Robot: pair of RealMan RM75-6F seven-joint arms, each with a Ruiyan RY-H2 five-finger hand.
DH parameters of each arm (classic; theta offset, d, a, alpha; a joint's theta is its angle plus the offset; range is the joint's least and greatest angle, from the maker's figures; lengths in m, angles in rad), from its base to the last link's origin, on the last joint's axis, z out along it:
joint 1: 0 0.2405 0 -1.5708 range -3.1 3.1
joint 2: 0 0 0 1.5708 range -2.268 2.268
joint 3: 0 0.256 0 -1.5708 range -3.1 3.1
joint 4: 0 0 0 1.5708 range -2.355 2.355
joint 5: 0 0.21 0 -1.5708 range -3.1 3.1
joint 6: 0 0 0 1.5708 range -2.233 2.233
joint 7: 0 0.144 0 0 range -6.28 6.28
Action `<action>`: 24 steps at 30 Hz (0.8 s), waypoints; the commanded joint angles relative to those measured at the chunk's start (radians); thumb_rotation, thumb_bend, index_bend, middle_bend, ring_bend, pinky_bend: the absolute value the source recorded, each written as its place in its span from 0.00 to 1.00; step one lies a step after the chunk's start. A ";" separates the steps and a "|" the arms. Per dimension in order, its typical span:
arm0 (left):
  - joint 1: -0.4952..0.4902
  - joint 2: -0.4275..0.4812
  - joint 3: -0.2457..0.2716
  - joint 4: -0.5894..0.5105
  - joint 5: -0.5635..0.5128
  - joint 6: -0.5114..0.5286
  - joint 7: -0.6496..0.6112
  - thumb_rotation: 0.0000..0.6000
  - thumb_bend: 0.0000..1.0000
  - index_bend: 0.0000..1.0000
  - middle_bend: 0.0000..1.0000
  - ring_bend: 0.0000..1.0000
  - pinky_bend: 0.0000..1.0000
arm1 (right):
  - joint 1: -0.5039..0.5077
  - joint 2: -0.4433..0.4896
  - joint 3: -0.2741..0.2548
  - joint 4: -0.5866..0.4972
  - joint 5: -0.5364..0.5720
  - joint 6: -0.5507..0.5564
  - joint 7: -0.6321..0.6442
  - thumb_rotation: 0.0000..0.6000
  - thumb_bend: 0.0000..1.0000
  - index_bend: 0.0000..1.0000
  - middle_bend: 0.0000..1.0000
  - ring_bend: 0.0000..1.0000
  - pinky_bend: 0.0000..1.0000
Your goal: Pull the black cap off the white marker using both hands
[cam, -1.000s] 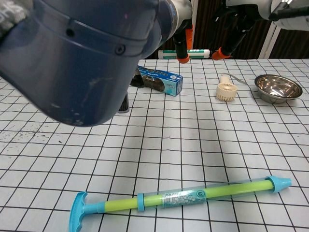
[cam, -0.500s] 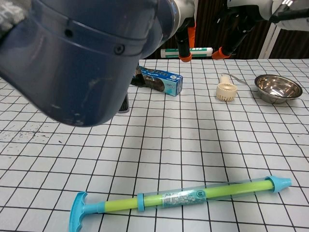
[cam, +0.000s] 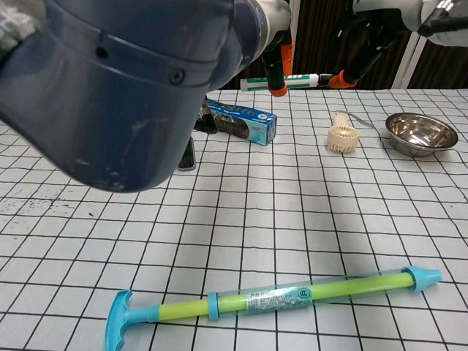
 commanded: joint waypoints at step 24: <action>-0.002 -0.018 -0.003 0.032 -0.001 -0.017 0.009 1.00 0.56 0.59 0.13 0.00 0.00 | -0.007 0.021 -0.024 0.005 0.010 -0.024 0.035 1.00 0.34 0.56 0.12 0.16 0.15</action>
